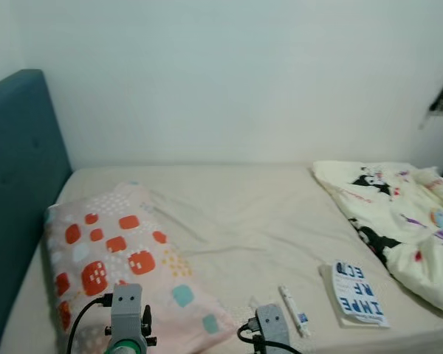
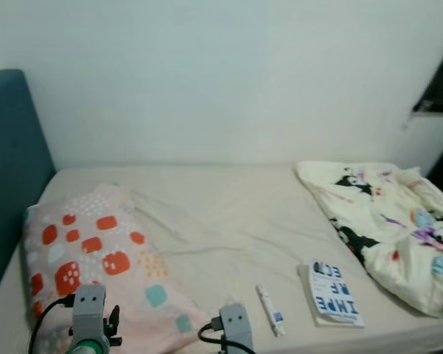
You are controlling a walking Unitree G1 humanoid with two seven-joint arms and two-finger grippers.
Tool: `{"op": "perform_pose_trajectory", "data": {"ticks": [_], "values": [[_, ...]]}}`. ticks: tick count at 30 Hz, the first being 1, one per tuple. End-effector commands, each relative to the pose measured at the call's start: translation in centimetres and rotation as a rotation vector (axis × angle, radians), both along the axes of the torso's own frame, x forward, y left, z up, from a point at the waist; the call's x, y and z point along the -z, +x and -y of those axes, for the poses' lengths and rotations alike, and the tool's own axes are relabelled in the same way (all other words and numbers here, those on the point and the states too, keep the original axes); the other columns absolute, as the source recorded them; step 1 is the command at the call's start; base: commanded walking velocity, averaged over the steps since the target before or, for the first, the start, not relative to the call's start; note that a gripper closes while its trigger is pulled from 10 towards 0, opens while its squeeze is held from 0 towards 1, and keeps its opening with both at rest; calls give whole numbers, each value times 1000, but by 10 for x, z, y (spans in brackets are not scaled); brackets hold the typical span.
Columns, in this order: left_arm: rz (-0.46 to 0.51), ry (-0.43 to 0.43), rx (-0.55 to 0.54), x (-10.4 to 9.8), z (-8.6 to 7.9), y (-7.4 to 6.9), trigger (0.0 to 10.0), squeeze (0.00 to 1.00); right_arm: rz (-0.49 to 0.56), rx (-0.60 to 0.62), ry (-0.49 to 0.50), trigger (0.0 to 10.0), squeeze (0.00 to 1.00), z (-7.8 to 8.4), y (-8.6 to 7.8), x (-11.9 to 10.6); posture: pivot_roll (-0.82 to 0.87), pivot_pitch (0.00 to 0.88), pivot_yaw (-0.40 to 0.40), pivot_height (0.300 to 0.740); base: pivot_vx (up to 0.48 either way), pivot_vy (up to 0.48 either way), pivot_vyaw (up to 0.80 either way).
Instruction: Clean up the room
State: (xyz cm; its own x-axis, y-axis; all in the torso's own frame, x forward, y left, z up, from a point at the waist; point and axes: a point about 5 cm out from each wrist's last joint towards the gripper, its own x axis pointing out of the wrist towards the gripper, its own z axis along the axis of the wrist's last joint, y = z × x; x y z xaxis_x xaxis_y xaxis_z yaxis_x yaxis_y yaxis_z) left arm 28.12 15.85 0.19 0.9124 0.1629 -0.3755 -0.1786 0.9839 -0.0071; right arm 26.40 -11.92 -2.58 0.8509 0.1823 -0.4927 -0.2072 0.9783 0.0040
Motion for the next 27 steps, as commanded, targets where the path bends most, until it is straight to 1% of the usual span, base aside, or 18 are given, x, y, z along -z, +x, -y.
{"op": "perform_pose_trajectory", "data": {"ticks": [1, 2, 4, 8, 12, 14, 15, 17, 18, 19, 20, 24, 27], "values": [[-6, -4, -7, 1, -1, -1, 10000, 0, -2, 5, 16, 10000, 0, -2, -1, 1, 40, 13, 0, 740, 0, 0, 0], [1, -6, -5, 1, -1, -1, 10000, 0, -2, 4, 17, 10000, 0, -3, -1, 1, 40, 13, 0, 740, 0, 0, 0], [12, 27, 26, -1, 2, -1, 10000, 0, -2, -3, 20, 10000, 0, -3, -1, 1, 38, 14, -2, 740, 0, 0, 0], [9, 55, 53, -1, 6, -1, 10000, 0, 23, -43, 0, 10000, 0, -7, 2, -4, 41, 15, 5, 740, 0, 0, 0], [17, 60, 61, -1, 6, -1, 10000, 0, 39, -44, 14, 10000, 0, -9, 5, -6, 38, 11, 10, 740, 0, 0, 0], [44, 58, 29, -5, 1, 1, 10000, 0, 81, -63, 40, 10000, 0, -13, 11, -14, 36, 8, 18, 740, 0, 0, 0], [44, 58, 29, -5, 1, 1, 10000, 0, 81, -63, 40, 10000, 0, -13, 11, -14, 36, 8, 18, 740, 0, 0, 0], [61, 95, -11, -10, -7, 6, 10000, 0, 108, -85, 54, 10000, 0, -18, 16, -20, 37, 0, 27, 740, 0, 0, 0], [61, 95, -11, -10, -7, 6, 10000, 0, 108, -85, 54, 10000, 0, -18, 16, -20, 37, 0, 27, 740, 0, 0, 0], [76, 133, 34, -16, -4, 12, 10000, 0, 125, -84, 49, 10000, 0, -16, 21, -24, 37, 0, 29, 740, 0, 0, 0], [76, 133, 34, -16, -4, 12, 10000, 0, 125, -84, 49, 10000, 0, -16, 21, -24, 37, 0, 29, 740, 0, 0, 0], [90, 161, 118, -22, 6, 19, 10000, 0, 122, -36, 27, 10000, 0, -6, 26, -26, 24, 0, 46, 740, 0, 0, 0], [81, 152, 122, -21, 11, 20, 10000, 0, 120, -14, 28, 10000, 0, 1, 27, -27, 5, 0, 54, 740, 0, 0, 0]]}}
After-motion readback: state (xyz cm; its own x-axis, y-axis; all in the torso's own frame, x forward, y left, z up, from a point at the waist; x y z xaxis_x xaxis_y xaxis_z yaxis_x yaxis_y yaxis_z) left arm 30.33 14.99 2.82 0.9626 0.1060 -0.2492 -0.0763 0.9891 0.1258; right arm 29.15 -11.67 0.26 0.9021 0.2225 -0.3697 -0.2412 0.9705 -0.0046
